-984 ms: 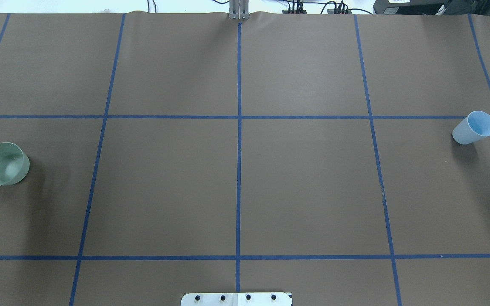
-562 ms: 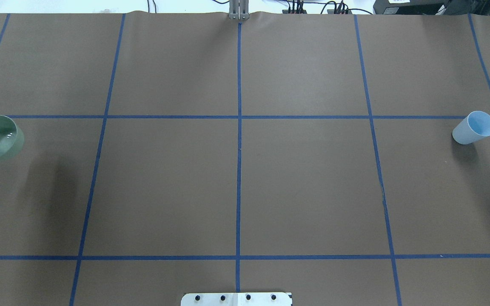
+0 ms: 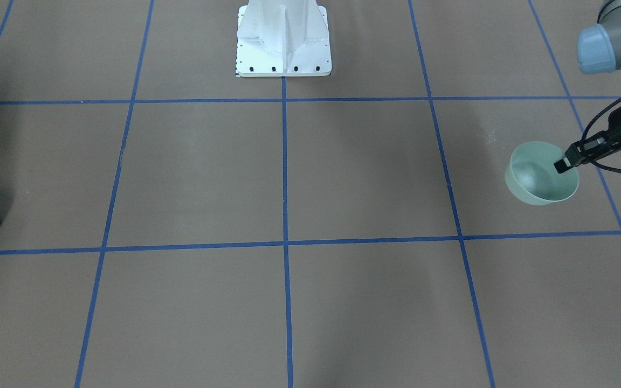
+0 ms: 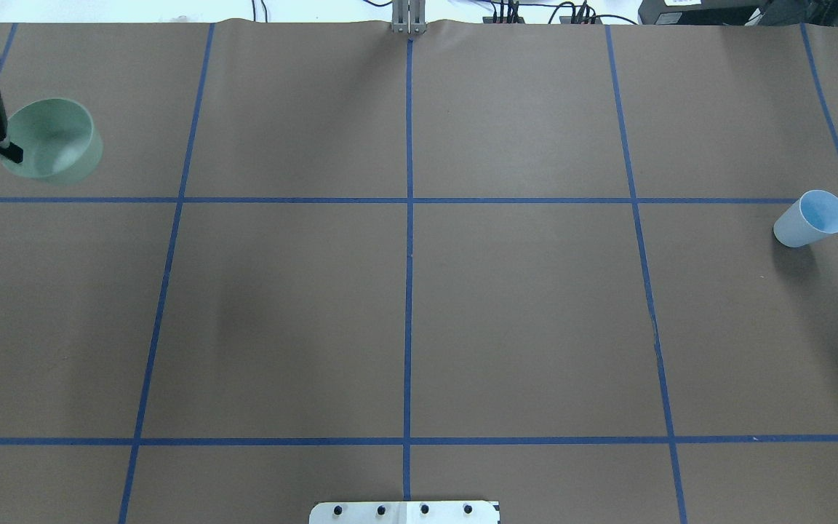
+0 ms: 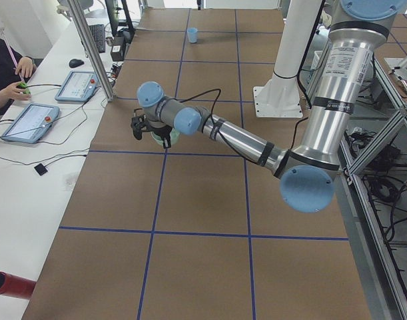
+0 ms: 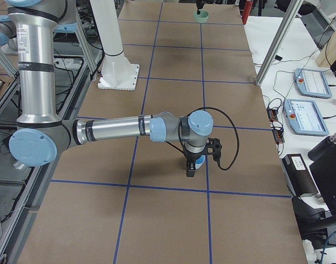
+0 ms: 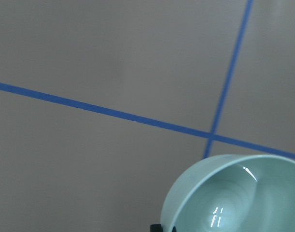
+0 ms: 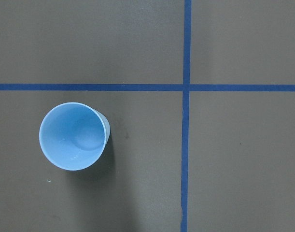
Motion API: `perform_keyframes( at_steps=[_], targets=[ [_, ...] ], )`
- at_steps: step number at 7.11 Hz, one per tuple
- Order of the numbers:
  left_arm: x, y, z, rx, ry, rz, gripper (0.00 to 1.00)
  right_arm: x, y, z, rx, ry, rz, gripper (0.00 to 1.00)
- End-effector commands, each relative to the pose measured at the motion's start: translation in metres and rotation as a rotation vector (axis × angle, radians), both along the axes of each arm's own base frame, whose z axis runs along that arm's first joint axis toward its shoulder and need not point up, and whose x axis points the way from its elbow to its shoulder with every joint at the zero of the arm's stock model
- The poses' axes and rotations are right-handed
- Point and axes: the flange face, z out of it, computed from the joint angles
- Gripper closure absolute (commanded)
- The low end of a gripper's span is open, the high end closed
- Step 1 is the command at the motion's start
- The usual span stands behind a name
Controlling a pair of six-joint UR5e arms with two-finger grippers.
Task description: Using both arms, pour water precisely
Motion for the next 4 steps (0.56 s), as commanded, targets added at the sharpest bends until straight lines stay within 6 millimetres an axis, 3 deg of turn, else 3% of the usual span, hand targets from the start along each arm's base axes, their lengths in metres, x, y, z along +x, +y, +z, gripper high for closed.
perform_keyframes(
  at_steps=[1, 2, 4],
  targets=[
    [0.130, 0.008, -0.117, -0.113, -0.012, -0.027, 1.00, 0.000, -0.001, -0.002, 0.004, 0.001, 0.000, 0.00],
    [0.199, 0.027, -0.149, -0.142, -0.043, -0.036, 1.00, 0.000, -0.004, -0.005, 0.012, 0.000, 0.000, 0.00],
    [0.293, 0.036, -0.180, -0.147, -0.045, -0.084, 1.00, 0.000, -0.006, -0.007, 0.015, 0.002, 0.000, 0.00]
  ],
)
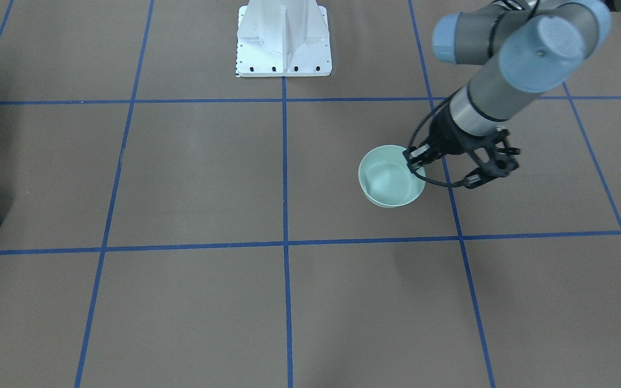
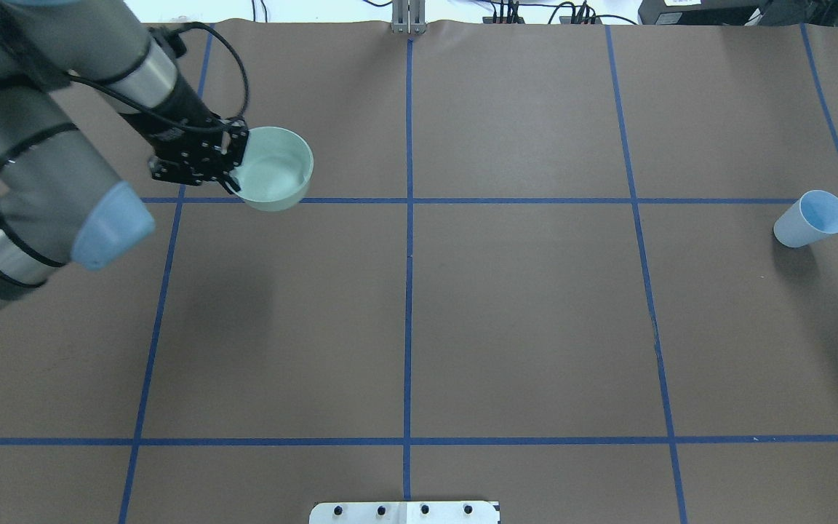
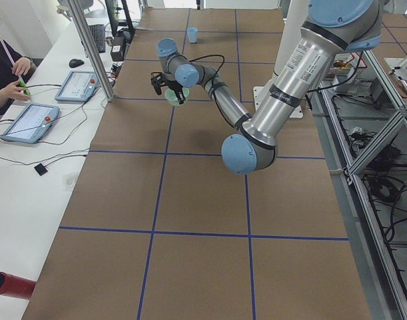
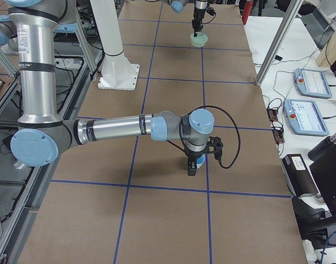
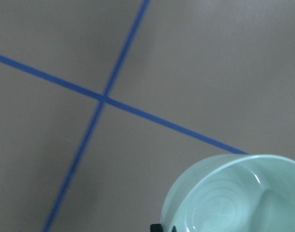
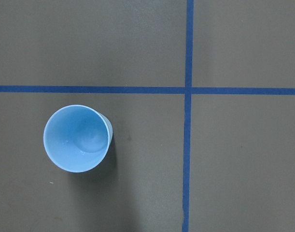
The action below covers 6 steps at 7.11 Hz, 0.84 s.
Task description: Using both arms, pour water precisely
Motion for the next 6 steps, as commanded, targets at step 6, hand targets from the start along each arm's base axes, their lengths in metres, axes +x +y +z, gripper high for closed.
perform_keyframes(
  at_steps=[6],
  targets=[
    [0.215, 0.006, -0.017, 0.029, -0.005, -0.043, 0.96, -0.001, -0.005, -0.012, 0.025, -0.006, 0.000, 0.00]
  ],
)
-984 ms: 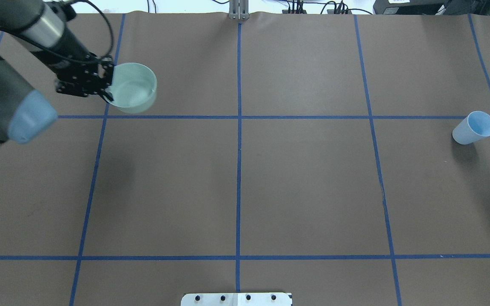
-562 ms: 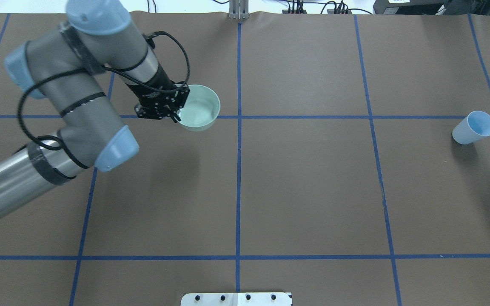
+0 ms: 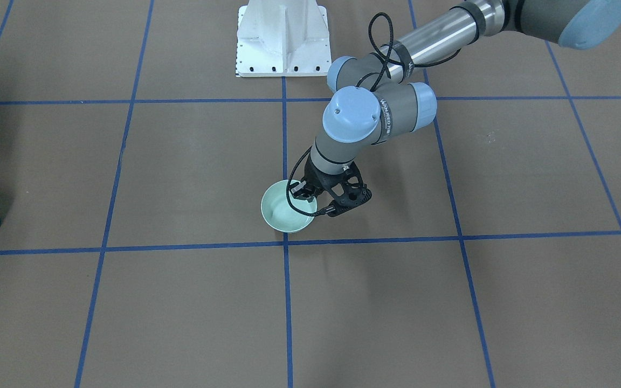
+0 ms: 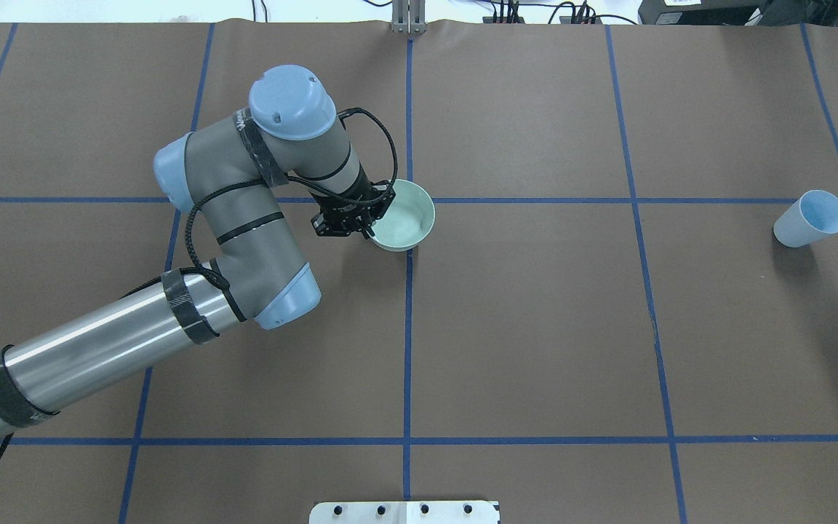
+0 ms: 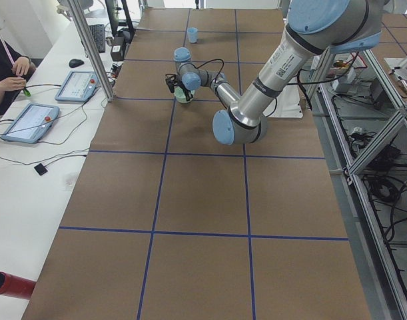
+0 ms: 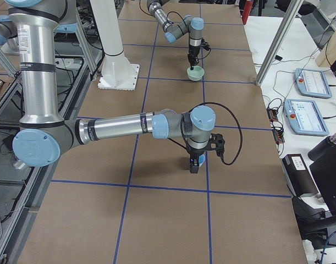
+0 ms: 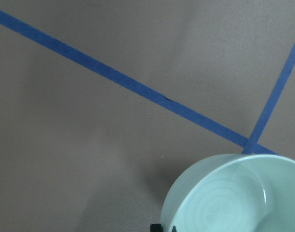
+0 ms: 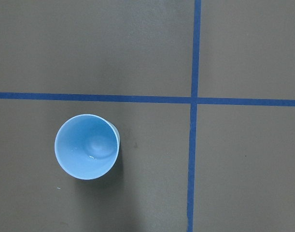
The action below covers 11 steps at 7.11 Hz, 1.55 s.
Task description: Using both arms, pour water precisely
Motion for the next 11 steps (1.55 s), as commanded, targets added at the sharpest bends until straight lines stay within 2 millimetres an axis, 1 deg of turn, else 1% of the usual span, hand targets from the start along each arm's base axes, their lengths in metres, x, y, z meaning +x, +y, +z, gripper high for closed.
perform_keyframes(
  at_steps=[1, 2, 3, 4, 5, 6, 7, 8, 9, 10, 11],
  targets=[
    [0.011, -0.003, 0.001, 0.019, 0.015, 0.005, 0.28, 0.000, 0.000, -0.003, 0.021, -0.003, 0.000, 0.00],
    [0.011, -0.003, 0.001, 0.026, 0.020, 0.008, 0.00, 0.000, -0.002, -0.006, 0.031, 0.001, 0.002, 0.00],
    [0.004, -0.008, -0.004, 0.033, 0.028, -0.003, 0.00, -0.001, -0.015, -0.021, 0.055, -0.005, 0.008, 0.00],
    [-0.003, -0.012, -0.008, 0.039, 0.033, -0.015, 0.00, -0.003, -0.037, -0.050, 0.109, -0.006, 0.010, 0.00],
    [-0.011, -0.017, -0.013, 0.046, 0.039, -0.026, 0.00, 0.005, -0.025, -0.048, 0.080, -0.026, 0.045, 0.00],
    [-0.018, -0.021, -0.018, 0.053, 0.048, -0.038, 0.00, 0.004, -0.027, -0.063, -0.041, -0.034, 0.195, 0.00],
    [-0.025, -0.025, -0.022, 0.056, 0.054, -0.048, 0.00, -0.004, -0.003, -0.071, 0.013, -0.001, 0.243, 0.00],
    [-0.028, -0.025, -0.025, 0.061, 0.060, -0.051, 0.00, -0.012, 0.024, -0.050, 0.068, 0.062, 0.297, 0.00],
    [-0.030, -0.024, -0.026, 0.074, 0.056, -0.066, 0.00, -0.030, 0.036, -0.051, 0.047, 0.028, 0.377, 0.00],
    [-0.033, -0.024, -0.027, 0.080, 0.054, -0.073, 0.00, -0.049, 0.062, -0.037, 0.110, 0.129, 0.383, 0.00],
    [-0.036, -0.027, -0.027, 0.080, 0.052, -0.079, 0.00, -0.066, 0.091, -0.019, 0.152, 0.150, 0.419, 0.00]
  ],
)
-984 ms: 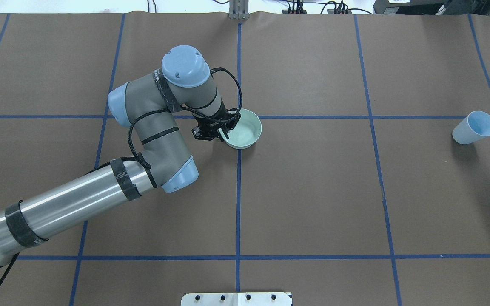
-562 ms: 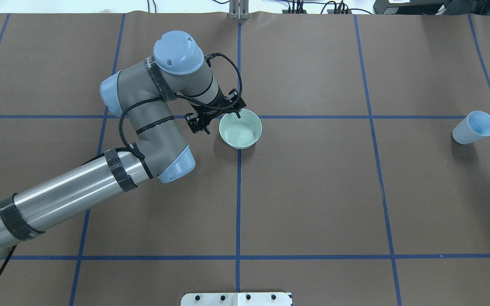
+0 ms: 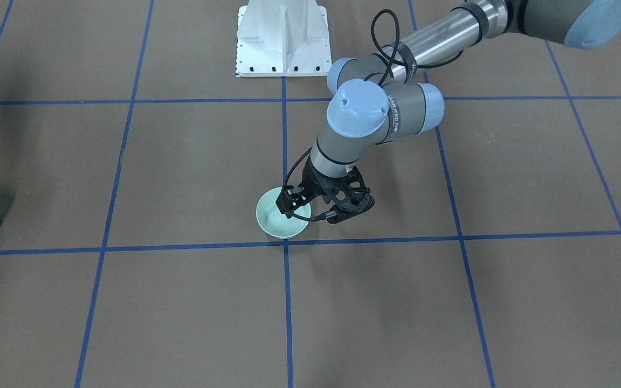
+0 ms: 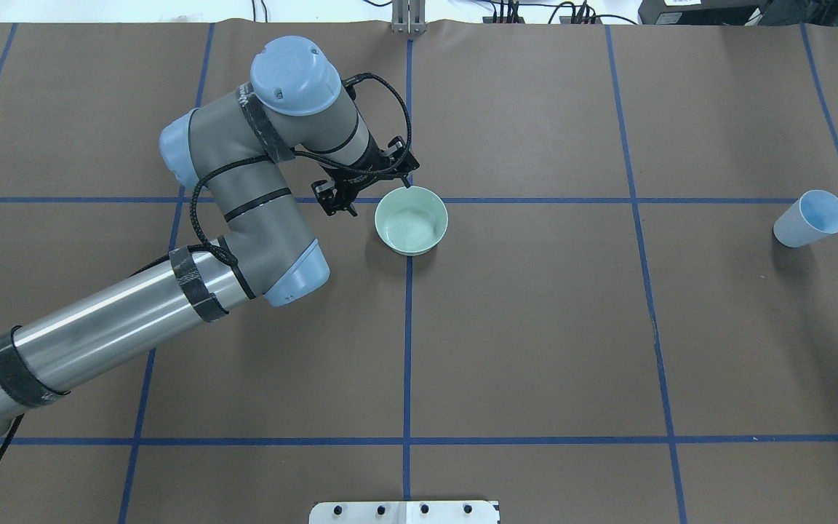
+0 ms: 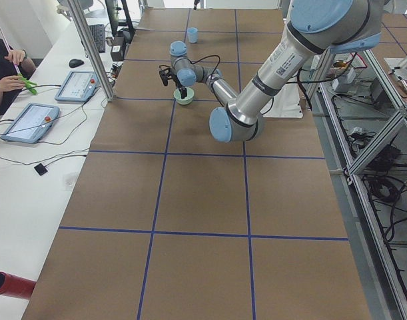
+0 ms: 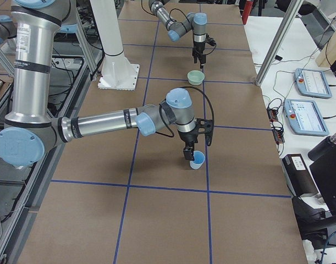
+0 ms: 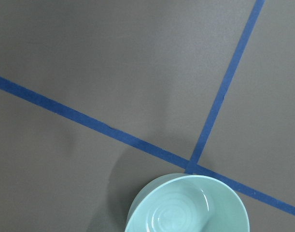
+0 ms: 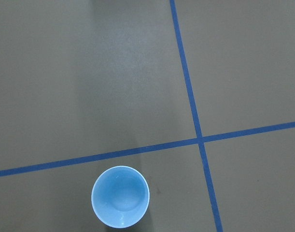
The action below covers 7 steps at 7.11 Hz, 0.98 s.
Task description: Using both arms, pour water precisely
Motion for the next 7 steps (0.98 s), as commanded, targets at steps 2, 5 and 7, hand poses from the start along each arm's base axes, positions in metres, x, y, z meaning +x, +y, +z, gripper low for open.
perform_keyframes(
  at_steps=[2, 5, 7],
  targets=[
    [-0.023, -0.006, -0.012, -0.010, -0.022, -0.027, 0.00, -0.053, 0.069, 0.033, 0.094, 0.060, 0.118, 0.00],
    [-0.027, -0.002, -0.003, -0.025, -0.042, -0.026, 0.00, -0.102, 0.087, 0.027, 0.198, 0.020, 0.154, 0.00],
    [-0.027, -0.001, 0.001, -0.029, -0.046, -0.025, 0.00, -0.135, 0.094, 0.037, 0.302, 0.119, 0.151, 0.00]
  ],
)
